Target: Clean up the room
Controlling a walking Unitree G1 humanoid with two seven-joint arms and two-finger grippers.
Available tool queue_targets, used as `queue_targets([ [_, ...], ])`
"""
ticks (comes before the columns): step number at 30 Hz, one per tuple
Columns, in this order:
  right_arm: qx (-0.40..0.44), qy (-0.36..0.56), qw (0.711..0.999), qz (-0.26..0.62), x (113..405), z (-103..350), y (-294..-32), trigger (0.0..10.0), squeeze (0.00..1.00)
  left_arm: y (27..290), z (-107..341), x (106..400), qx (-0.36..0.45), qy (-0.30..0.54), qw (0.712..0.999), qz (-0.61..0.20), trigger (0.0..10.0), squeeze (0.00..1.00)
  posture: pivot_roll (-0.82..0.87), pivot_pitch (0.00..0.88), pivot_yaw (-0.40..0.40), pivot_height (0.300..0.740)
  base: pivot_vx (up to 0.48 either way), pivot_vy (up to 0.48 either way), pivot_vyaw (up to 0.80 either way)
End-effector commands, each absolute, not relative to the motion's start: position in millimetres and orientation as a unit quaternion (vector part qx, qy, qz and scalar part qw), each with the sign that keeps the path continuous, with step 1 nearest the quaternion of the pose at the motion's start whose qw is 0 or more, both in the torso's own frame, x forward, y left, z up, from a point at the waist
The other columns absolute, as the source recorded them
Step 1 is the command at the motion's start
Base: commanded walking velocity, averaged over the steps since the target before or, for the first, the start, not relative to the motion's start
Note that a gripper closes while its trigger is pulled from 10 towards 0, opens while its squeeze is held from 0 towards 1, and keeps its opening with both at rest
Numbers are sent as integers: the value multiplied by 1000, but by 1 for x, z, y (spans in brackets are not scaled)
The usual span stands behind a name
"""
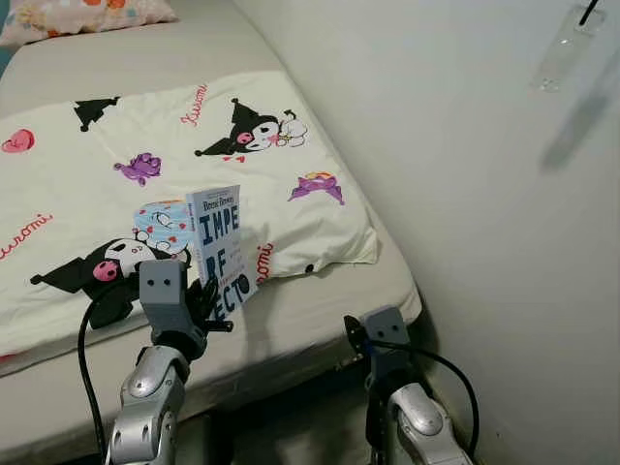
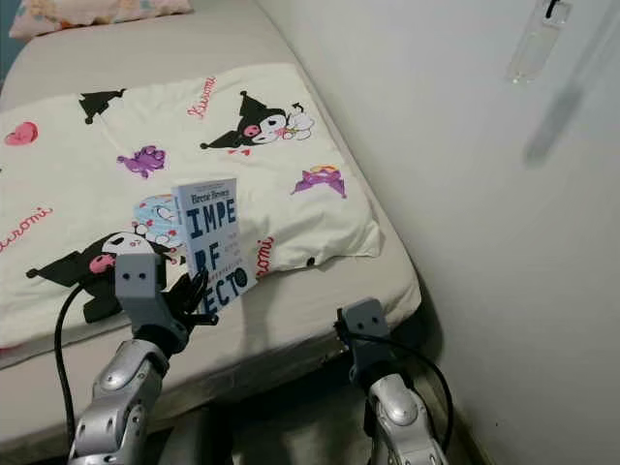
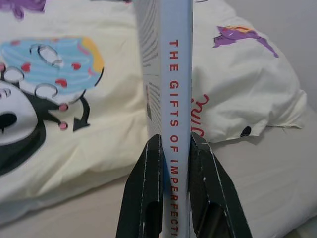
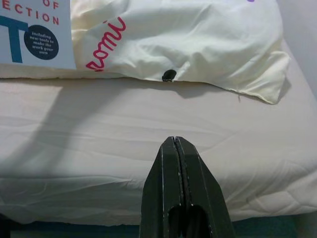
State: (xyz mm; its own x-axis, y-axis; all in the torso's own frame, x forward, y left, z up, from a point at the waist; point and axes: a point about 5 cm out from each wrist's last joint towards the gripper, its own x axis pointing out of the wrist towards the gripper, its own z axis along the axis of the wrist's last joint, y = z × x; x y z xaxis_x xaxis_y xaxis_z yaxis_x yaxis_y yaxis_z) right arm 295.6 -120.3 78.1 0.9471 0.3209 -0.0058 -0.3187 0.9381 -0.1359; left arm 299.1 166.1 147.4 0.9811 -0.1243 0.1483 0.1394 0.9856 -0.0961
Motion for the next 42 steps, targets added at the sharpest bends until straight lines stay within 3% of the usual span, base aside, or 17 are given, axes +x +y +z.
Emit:
queue_targets([
  [1, -58, 8, 986, 157, 292, 69, -122, 10000, 0, 165, 155, 294, -27, -96, 992, -71, 10000, 0, -35, 219, 20, 600, 0, 0, 0],
  [22, -56, 6, 985, 163, 295, 67, -122, 10000, 0, 158, 145, 291, -2, -90, 994, -59, 10000, 0, -45, 191, 13, 680, 0, 0, 0],
  [42, -48, 8, 986, 158, 294, 64, -122, 10000, 0, 160, 131, 282, 12, -74, 997, -34, 10000, 0, -40, 174, 26, 680, 0, 0, 0],
])
